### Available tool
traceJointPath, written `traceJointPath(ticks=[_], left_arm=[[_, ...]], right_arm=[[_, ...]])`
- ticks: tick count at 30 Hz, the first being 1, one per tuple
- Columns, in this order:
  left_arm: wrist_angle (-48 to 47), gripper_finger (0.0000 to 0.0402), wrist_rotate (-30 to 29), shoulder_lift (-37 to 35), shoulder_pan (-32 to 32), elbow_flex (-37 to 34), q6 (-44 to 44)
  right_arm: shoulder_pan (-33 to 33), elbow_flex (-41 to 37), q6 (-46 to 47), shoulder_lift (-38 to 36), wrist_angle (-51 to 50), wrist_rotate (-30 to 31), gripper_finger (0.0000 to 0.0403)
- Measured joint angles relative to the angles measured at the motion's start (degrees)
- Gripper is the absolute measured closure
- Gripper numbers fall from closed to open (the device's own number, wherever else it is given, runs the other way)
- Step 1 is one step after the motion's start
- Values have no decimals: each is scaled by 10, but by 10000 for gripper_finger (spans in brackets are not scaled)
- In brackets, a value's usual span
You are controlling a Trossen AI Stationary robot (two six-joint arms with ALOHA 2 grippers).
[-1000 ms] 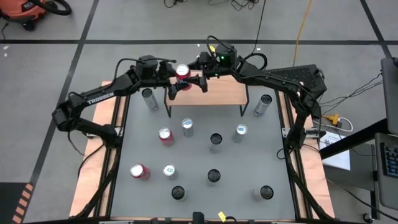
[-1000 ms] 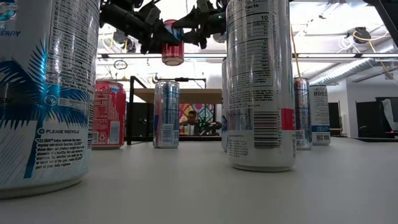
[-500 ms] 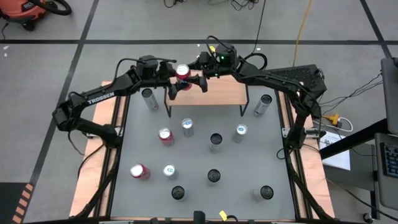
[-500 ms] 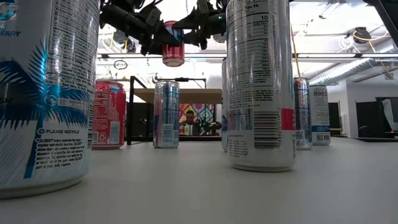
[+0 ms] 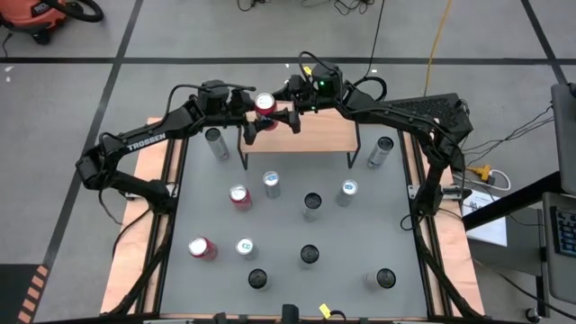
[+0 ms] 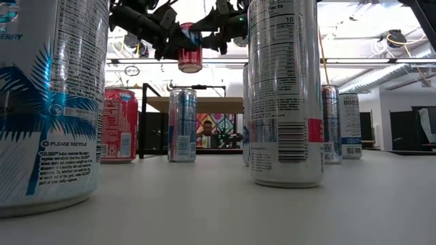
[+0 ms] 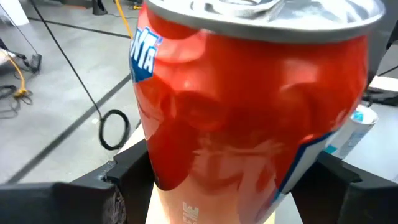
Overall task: Place canned beverage on shelf
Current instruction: Put the bottom right red soda can on the shelf
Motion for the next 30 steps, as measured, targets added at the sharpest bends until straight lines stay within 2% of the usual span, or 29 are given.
traceJointPath(ticks=[4, 12, 20, 30], left_arm=[[4, 114, -1, 1, 19, 0, 40], [14, 114, 2, 6, 86, -4, 58], [80, 114, 68, 45, 152, -37, 43], [87, 114, 88, 90, 155, -39, 85]], right_arm=[[-10, 0, 21, 0, -1, 1, 87], [-38, 0, 47, -3, -3, -1, 84], [-42, 0, 51, -3, -2, -3, 83], [-46, 0, 51, -3, -2, -17, 83]])
